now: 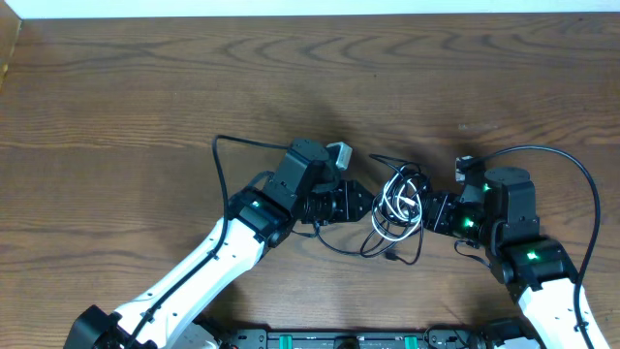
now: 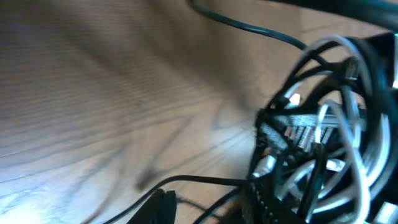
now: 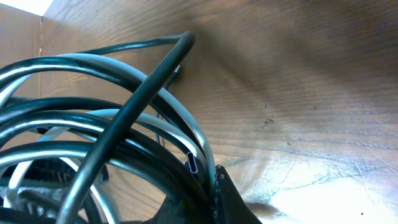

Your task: Untangle cables

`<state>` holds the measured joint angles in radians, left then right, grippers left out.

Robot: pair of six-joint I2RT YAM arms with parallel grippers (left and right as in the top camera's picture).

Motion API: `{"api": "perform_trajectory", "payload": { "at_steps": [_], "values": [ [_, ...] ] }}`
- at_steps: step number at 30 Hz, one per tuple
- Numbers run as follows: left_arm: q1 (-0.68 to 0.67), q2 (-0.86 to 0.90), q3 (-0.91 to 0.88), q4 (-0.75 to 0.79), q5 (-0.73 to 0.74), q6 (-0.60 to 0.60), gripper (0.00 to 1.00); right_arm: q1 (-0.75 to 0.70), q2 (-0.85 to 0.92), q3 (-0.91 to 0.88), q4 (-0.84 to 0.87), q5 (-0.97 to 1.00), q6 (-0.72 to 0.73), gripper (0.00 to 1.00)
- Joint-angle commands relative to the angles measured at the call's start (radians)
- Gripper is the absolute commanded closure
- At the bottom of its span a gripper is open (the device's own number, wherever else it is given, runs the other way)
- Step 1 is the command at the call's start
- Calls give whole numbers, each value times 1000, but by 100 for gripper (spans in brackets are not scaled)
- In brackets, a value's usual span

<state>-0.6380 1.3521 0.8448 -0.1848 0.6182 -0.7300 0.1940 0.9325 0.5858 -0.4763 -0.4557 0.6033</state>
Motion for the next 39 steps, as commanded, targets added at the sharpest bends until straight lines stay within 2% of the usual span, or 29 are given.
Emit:
{"api": "perform_trajectory", "payload": {
  "at_steps": [1,6,16,23,39],
  "values": [
    [0,-2,-5,4,53,-1,61,-3,-4,4,-4,-21,13,99],
    [0,-2,-5,4,105,0,62,-3,-4,4,-8,-21,13,99],
    [5,-2,-5,-3,85,26,66,-3,-4,4,-11,-21,13,99],
    [61,-23,-5,-76,79,26,68,-3,-4,4,-11,-21,13,99],
    [-25,-51,-5,-75,137,20,69,-3,-4,4,-37,-13,12,99]
  ]
}}
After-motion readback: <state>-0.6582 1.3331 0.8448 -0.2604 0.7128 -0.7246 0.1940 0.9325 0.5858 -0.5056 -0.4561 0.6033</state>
